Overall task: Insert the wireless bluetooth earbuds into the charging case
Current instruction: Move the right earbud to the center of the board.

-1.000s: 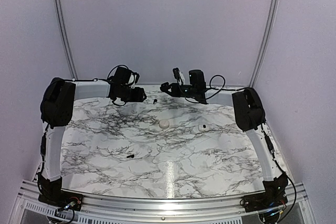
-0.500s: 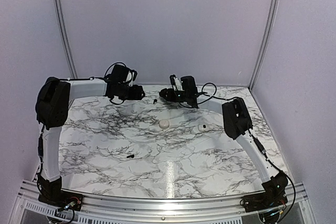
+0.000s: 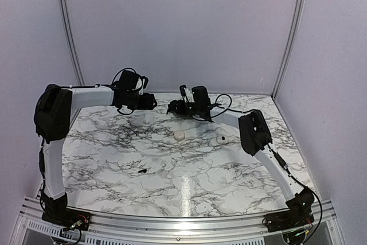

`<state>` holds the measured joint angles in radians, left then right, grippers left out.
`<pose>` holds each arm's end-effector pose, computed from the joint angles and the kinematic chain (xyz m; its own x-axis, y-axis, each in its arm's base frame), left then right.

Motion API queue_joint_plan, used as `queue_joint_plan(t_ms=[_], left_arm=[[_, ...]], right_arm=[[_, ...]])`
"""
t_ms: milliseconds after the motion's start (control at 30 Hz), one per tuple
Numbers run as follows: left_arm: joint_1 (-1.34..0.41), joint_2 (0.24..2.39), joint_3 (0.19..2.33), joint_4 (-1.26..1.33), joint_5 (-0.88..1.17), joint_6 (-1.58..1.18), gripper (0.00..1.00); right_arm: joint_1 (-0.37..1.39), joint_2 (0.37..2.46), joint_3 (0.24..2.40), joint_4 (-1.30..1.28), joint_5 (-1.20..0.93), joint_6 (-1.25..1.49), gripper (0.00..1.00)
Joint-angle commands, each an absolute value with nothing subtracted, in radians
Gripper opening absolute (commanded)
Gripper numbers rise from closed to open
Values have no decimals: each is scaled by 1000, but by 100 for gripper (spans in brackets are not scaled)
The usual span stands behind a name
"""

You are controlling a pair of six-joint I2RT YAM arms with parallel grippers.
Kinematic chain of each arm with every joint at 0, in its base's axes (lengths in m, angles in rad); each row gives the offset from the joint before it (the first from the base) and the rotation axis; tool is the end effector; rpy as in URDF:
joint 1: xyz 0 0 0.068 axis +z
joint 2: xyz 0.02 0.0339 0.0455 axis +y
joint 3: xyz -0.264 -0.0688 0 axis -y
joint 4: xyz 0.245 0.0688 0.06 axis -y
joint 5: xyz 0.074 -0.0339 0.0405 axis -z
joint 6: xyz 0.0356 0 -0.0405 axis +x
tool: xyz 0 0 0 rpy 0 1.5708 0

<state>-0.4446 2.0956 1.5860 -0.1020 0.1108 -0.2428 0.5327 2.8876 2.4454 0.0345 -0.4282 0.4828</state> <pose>0.4361 -0.2121 0.2120 -0.6256 0.0334 -0.7794 0.3696 0.8925 -0.2585 0.5268 0.3278 0.0870 -0.6695 0.0956 -0.7367 -0.5415 0.6161 0.5720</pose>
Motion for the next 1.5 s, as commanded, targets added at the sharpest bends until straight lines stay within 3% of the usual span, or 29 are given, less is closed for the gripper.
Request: queue_joint_plan(t_ms=[0, 267, 500, 567, 700, 1033, 1467], left_arm=[[-431, 2053, 1562, -105, 95, -240, 72], [-422, 2079, 1569, -144, 107, -220, 68], [-421, 2082, 1587, -190, 143, -137, 61], [-420, 2125, 1678, -298, 182, 35, 64], [-408, 2256, 1870, -457, 205, 79, 64], [-437, 2390, 1969, -467, 163, 64, 53], [-471, 2491, 2061, -467, 136, 62, 48]], right_arm=[[560, 2900, 2454, 3, -500, 501, 0], [603, 2787, 2244, 56, -643, 514, 0], [602, 2646, 2030, 179, -648, 522, 0], [571, 2551, 1918, 266, -641, 545, 0], [541, 2447, 1798, 325, -642, 538, 0], [493, 2317, 1668, 375, -669, 518, 0], [473, 2149, 1513, 407, -676, 483, 0]])
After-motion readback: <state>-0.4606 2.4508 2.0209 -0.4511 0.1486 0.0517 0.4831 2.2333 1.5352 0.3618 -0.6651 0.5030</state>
